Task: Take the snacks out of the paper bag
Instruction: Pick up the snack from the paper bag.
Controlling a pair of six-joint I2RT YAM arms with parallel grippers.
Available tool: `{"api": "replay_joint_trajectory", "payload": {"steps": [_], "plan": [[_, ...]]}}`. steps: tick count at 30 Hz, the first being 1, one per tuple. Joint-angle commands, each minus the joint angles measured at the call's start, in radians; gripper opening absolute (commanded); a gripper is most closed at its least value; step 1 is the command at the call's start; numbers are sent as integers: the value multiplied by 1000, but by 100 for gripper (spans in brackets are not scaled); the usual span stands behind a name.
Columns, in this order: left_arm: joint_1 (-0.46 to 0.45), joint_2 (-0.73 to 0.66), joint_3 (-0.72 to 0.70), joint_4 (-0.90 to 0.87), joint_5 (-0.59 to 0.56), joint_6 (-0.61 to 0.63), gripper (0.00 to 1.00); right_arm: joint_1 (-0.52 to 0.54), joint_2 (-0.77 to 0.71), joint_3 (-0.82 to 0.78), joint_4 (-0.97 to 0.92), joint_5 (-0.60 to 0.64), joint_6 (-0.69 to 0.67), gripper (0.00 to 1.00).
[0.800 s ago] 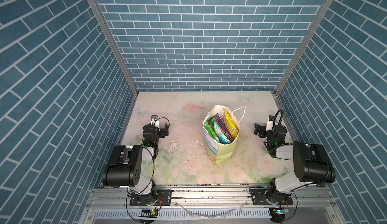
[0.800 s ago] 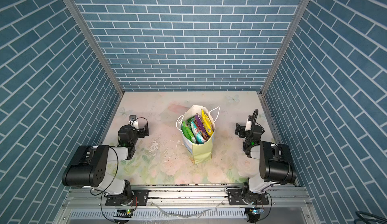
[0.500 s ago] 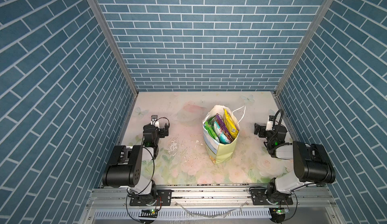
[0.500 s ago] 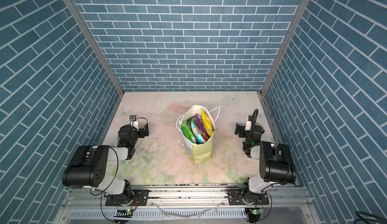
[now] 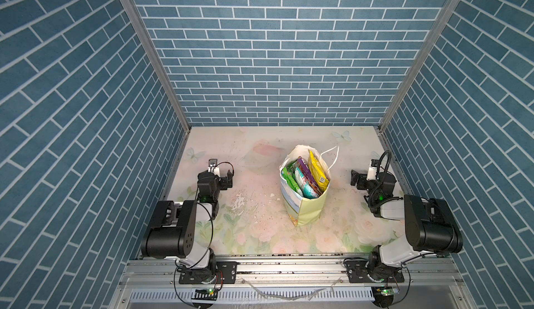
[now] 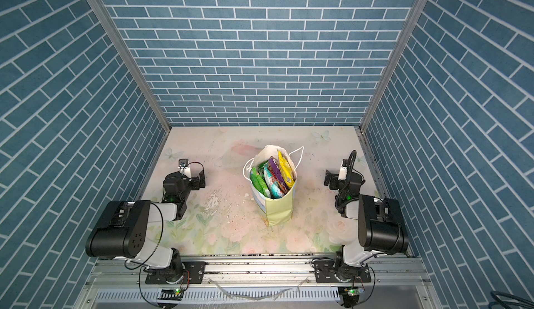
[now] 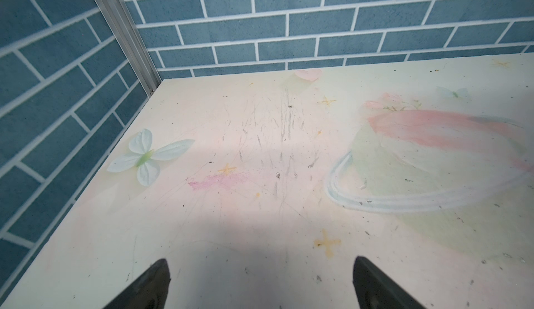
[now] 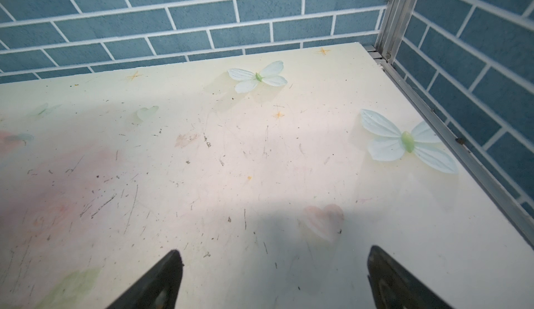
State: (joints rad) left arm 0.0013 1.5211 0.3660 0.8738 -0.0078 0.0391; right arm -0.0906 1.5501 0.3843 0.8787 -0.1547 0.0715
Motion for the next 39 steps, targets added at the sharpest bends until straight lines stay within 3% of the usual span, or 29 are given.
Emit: {"api": "replay_joint_trajectory", "payload": {"steps": [1, 11, 15, 19, 23, 26, 30, 32, 34, 36, 39], "plan": [[-4, 7, 10, 9, -9, 9, 99, 3, -5, 7, 0, -14, -30, 99], [-3, 1, 32, -32, 10, 14, 99, 2, -3, 7, -2, -15, -28, 95], [-3, -84, 184, -357, -27, 4, 100, 0, -30, 20, -45, 5, -18, 88], [-3, -147, 413, -723, 6, -15, 100, 0, -56, 28, -79, 53, 3, 85], [-3, -182, 591, -959, 20, -102, 100, -6, -192, 76, -274, 83, 17, 85], [-4, -232, 630, -988, 94, -151, 100, -6, -333, 212, -573, 74, 79, 81], [-7, -275, 705, -1090, 177, -223, 100, -5, -417, 480, -1005, -34, 234, 67], [-19, -316, 715, -1108, 193, -262, 100, 3, -412, 622, -1175, -146, 282, 62], [-42, -354, 724, -1133, 169, -284, 100, 42, -418, 724, -1285, -160, 288, 61], [-77, -380, 759, -1187, 127, -290, 99, 110, -430, 818, -1392, -98, 249, 62], [-179, -380, 849, -1315, -7, -246, 100, 236, -415, 996, -1585, -21, 181, 62]]}}
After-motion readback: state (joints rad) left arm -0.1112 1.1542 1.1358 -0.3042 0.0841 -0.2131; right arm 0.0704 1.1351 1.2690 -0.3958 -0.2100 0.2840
